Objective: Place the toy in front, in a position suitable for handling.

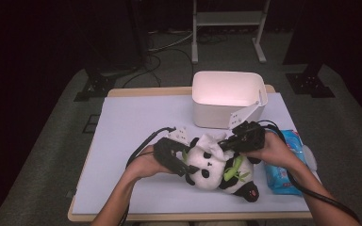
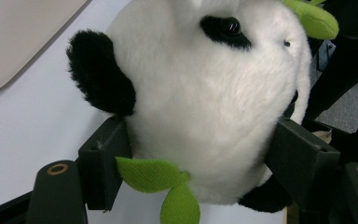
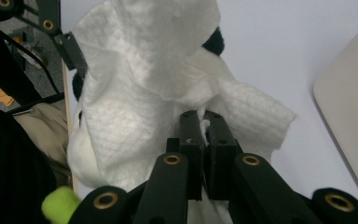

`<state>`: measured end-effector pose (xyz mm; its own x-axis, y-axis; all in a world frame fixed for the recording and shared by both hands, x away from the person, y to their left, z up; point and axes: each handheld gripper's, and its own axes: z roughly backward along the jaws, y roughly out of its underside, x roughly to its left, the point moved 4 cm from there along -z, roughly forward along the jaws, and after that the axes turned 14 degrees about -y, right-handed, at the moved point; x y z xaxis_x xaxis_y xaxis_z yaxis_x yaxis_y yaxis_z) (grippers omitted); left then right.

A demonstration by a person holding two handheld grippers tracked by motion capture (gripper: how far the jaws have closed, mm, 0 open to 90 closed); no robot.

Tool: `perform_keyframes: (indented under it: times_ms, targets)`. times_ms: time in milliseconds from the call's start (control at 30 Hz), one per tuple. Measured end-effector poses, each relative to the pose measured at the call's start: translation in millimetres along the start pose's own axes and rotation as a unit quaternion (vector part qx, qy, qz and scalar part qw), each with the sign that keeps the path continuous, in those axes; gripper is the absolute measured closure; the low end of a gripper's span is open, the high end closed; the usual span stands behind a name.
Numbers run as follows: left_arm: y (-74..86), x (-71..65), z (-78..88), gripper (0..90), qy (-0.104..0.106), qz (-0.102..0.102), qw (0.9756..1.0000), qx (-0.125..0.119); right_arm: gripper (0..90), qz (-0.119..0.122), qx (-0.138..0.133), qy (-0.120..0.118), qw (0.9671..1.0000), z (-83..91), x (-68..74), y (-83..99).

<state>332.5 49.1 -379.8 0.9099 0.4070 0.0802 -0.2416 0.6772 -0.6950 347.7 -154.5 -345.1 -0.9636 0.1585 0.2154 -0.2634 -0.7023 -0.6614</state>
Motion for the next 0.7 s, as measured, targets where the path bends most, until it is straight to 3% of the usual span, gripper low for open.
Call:
perform_keyframes:
  times_ms: [400, 700]
  targets:
    - [2.3, 1.6, -0.5, 25.8, -0.012, 0.011, 0.9998, 0.011, 86.5, -0.01, -0.01, 0.0, 0.9999, 6.3, 11.8, 29.6]
    - [-2.4, 0.6, 0.1, 26.5, -0.017, 0.006, 0.9997, 0.017, 86.4, 0.012, -0.001, 0.001, 0.9999, 0.1, 21.9, 18.8]
